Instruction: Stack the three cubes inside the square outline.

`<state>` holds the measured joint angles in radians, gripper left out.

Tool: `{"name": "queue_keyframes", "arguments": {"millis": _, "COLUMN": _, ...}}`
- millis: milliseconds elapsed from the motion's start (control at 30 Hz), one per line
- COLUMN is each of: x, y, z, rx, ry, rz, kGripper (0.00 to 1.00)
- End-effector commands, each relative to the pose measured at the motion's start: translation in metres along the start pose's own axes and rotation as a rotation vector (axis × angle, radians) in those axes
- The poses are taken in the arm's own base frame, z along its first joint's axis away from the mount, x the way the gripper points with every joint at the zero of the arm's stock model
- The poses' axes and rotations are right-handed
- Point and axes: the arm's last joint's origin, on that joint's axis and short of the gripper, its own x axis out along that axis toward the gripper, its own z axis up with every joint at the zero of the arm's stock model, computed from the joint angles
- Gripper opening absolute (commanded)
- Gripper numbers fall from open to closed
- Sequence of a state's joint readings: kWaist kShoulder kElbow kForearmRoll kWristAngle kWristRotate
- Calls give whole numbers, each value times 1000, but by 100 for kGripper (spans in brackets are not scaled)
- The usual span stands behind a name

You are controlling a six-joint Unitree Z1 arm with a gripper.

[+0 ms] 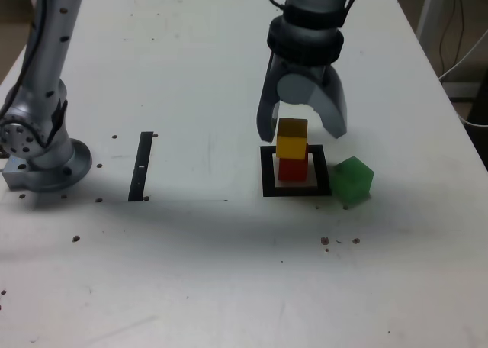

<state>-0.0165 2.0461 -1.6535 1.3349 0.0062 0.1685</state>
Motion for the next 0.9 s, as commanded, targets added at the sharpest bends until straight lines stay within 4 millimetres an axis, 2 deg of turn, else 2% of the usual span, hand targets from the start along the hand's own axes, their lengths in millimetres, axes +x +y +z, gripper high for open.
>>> {"name": "queue_keyframes", "arguments": {"millis": 0, "x": -10, "y": -1, "z": -5, "rx": -1, "ry": -16, "rz": 17, "kGripper": 99}}
{"name": "queue_keyframes", "arguments": {"millis": 267, "x": -34, "y": -9, "z": -13, "rx": 20, "ry": -33, "rz": 80, "kGripper": 99}}
{"name": "queue_keyframes", "arguments": {"millis": 467, "x": -50, "y": -22, "z": -9, "rx": 64, "ry": -65, "rz": 111, "kGripper": 99}}
{"name": "queue_keyframes", "arguments": {"millis": 667, "x": -57, "y": -36, "z": 8, "rx": 130, "ry": -83, "rz": 131, "kGripper": 100}}
{"name": "queue_keyframes", "arguments": {"millis": 867, "x": -54, "y": -46, "z": 30, "rx": 181, "ry": -83, "rz": 133, "kGripper": 100}}
